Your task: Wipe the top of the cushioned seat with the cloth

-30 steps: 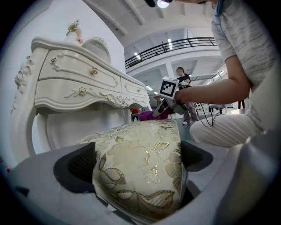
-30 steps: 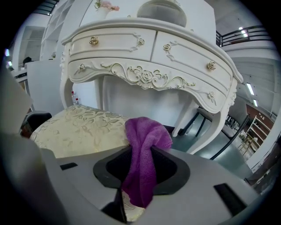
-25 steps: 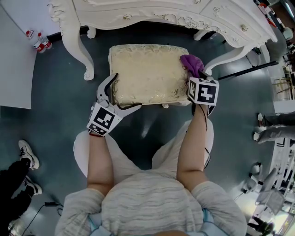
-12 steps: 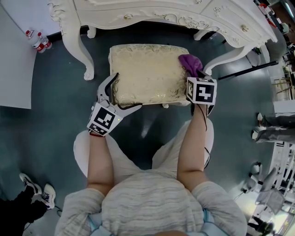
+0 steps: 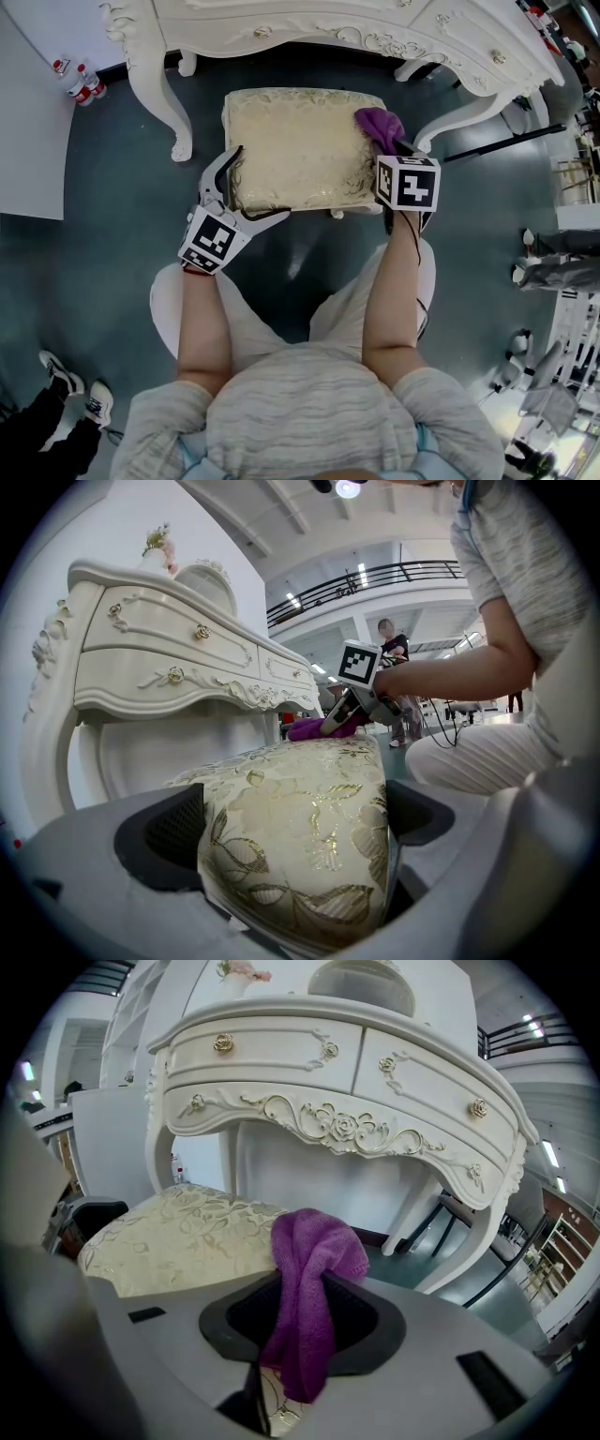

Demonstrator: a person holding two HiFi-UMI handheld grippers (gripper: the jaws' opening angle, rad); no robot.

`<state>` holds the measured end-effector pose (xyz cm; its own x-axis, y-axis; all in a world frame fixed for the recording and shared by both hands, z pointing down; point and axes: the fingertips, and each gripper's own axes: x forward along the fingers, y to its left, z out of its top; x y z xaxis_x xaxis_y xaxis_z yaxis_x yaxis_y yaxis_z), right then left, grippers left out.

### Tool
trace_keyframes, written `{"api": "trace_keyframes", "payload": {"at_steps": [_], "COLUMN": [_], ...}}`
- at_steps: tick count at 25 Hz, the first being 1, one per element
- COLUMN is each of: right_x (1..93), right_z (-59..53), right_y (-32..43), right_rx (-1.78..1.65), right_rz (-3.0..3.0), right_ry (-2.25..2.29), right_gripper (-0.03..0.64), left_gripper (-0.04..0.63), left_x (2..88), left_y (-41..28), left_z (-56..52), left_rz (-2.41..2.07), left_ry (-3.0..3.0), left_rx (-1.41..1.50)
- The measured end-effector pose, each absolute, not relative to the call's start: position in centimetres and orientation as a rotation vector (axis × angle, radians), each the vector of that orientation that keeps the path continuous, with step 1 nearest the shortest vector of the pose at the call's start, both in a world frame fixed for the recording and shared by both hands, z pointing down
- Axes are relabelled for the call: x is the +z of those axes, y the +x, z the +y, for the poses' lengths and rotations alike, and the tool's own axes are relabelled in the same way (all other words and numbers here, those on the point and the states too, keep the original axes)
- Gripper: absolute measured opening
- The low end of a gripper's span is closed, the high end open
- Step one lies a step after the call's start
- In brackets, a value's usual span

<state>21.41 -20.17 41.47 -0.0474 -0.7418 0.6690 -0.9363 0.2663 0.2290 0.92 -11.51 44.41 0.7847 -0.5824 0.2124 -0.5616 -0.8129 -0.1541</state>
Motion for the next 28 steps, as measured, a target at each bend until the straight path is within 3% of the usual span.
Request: {"api": "trace_keyframes", "payload": {"at_steps": [28], "right_x": [41.5], "right_z": [-19.2], "right_y": [13.2], "right_rx": [0.292], "right_rz": [-1.926], "right_ry": [1.366], "right_gripper": [0.115], "left_gripper": [0.594], "left_x": [44.4], "left_y": [0.9], "left_z": [-11.5], "left_rz": [0.929], "left_ry": [-2.885], "left_rx": [-0.385]}}
